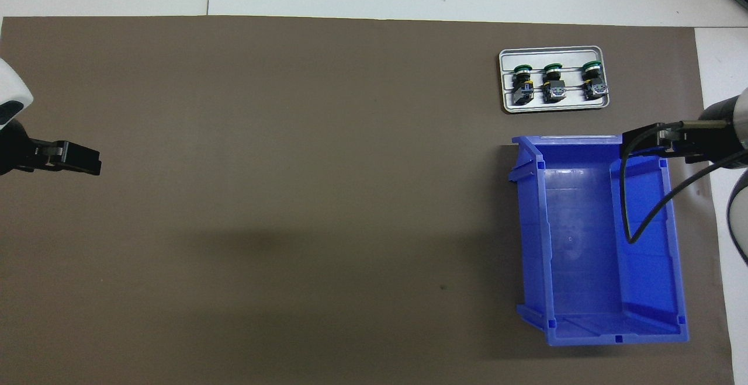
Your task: Place and press button with both arms
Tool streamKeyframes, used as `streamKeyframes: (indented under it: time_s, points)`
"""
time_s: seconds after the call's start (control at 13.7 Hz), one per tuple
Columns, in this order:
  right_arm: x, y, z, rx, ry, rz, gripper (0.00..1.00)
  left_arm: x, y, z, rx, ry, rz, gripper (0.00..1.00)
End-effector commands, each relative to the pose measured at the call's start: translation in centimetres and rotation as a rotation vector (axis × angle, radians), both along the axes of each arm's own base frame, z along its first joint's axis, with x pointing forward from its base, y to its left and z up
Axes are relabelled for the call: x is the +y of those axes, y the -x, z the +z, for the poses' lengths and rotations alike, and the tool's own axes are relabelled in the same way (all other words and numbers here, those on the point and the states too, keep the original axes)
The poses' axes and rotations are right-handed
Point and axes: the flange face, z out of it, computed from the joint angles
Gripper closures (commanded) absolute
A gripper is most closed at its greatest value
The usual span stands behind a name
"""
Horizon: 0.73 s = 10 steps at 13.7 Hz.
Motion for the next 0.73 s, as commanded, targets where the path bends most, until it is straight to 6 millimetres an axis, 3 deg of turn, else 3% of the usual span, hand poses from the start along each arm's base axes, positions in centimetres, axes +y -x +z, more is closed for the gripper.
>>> streamKeyframes:
  time_s: [0.0, 0.66]
  points:
    - [-0.3, 0.5, 0.1, 0.004, 0.016, 0.016, 0.01, 0.4, 0.9, 0.1, 0.002, -0.02, 0.002, 0.0]
    - [-1.5, 0.1, 0.2, -0.014, 0.0, -0.008, 0.01, 0.4, 0.9, 0.1, 0.002, -0.02, 0.004, 0.0]
